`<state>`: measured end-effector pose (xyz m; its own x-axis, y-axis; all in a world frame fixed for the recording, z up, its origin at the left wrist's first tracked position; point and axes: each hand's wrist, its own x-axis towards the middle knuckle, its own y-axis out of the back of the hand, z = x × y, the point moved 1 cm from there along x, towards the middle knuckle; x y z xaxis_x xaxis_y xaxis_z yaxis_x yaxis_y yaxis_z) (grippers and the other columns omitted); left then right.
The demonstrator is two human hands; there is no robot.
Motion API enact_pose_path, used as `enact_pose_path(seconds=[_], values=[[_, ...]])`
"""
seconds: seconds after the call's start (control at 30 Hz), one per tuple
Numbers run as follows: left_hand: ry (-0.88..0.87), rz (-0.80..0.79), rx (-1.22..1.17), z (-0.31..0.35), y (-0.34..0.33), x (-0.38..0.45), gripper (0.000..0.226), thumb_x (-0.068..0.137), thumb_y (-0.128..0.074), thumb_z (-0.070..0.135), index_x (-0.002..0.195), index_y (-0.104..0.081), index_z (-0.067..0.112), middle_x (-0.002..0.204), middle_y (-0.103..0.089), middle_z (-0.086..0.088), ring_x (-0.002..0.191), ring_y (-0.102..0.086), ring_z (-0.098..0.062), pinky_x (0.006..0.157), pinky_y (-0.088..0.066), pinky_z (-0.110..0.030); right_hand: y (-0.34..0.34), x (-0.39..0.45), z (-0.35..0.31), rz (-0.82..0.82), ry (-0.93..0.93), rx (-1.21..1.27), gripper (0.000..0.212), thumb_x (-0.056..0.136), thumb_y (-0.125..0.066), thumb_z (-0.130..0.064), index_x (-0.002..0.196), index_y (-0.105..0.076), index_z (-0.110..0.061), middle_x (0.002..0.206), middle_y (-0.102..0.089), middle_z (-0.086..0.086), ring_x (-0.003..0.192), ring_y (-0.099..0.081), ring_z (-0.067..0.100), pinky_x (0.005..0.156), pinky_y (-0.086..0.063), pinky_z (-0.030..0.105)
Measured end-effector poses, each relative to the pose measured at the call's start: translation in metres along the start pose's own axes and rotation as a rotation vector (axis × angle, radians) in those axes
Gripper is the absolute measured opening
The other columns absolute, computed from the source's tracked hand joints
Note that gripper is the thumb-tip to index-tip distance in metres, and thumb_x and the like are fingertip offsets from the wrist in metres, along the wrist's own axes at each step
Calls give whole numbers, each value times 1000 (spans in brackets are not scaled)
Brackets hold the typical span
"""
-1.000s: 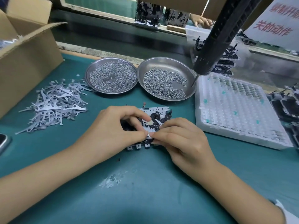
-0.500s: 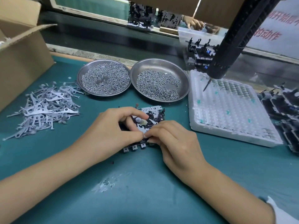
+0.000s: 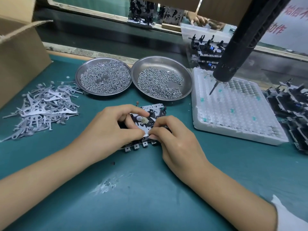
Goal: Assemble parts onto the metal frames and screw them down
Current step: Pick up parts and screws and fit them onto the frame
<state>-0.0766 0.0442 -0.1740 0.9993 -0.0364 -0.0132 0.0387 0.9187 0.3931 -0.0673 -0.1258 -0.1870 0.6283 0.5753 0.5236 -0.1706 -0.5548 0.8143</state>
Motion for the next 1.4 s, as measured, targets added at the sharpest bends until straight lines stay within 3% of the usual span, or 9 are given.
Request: enact_pose_path(seconds=[0.13, 0.57, 0.67, 0.77, 0.87, 0.97, 1.13, 1.23, 1.4], values=[[-13, 14, 6, -1, -1, -1, 39, 58, -67, 24, 92, -67, 43, 59, -64, 9, 52, -53, 0, 54, -43, -17, 2, 0, 2, 7, 44, 31, 17, 87, -55, -4, 81, -66, 8, 87, -63, 20, 72, -61, 34, 52, -51, 39], [-11, -37, 54, -1, 3, 4, 44, 71, -73, 5, 99, -65, 38, 60, -66, 7, 50, -53, -3, 52, -44, -14, -2, 0, 2, 11, 9, 5, 10, 86, -60, 0, 81, -65, 7, 87, -61, 18, 72, -59, 33, 53, -50, 40], [-9, -36, 13, -2, 4, 4, 45, 70, -74, 6, 99, -65, 39, 61, -67, 5, 53, -55, -5, 52, -45, -16, -1, -1, 7, 19, -13, 111, 13, 89, -60, -6, 86, -68, 5, 90, -61, 16, 77, -60, 31, 61, -51, 39], [-19, -38, 13, -2, 3, 3, 44, 69, -75, 8, 100, -65, 39, 64, -68, 6, 54, -56, -4, 54, -46, -15, 1, 0, 12, 77, -75, 277, 11, 87, -61, -2, 89, -70, 3, 92, -62, 13, 83, -60, 21, 76, -48, 26], [-27, -42, 44, -1, 4, 1, 44, 71, -74, 9, 102, -64, 40, 70, -70, 8, 55, -57, -4, 56, -46, -13, 5, 1, 19, 163, -180, 416, 11, 87, -61, -4, 88, -70, 1, 90, -64, 9, 84, -59, 15, 77, -47, 23], [-53, -34, 59, 1, 7, -3, 39, 70, -76, 19, 100, -64, 41, 73, -71, 12, 56, -58, 0, 60, -45, -9, 7, 0, 23, 80, -148, 392, 8, 83, -68, -7, 88, -73, -2, 91, -63, 8, 84, -59, 13, 78, -46, 20], [-61, 21, 138, 2, 8, -7, 36, 63, -75, 37, 97, -64, 44, 74, -70, 20, 68, -61, 3, 67, -45, -14, 4, -1, 21, 11, 1, 249, 10, 83, -68, -8, 89, -74, -2, 94, -62, 11, 87, -60, 27, 78, -48, 31], [-56, 20, 94, -1, 7, -6, 34, 65, -77, 34, 95, -66, 44, 72, -71, 17, 63, -60, 2, 64, -46, -14, 0, -1, 17, 37, 26, 154, 10, 85, -64, -7, 86, -72, 0, 93, -63, 12, 84, -60, 31, 70, -50, 41], [-30, -22, 13, -4, 7, -3, 35, 67, -78, 27, 97, -67, 43, 67, -70, 9, 58, -60, -6, 55, -48, -15, -6, -1, 13, 77, -8, 113, 7, 84, -65, -4, 83, -71, 0, 88, -64, 10, 78, -58, 30, 64, -48, 40]])
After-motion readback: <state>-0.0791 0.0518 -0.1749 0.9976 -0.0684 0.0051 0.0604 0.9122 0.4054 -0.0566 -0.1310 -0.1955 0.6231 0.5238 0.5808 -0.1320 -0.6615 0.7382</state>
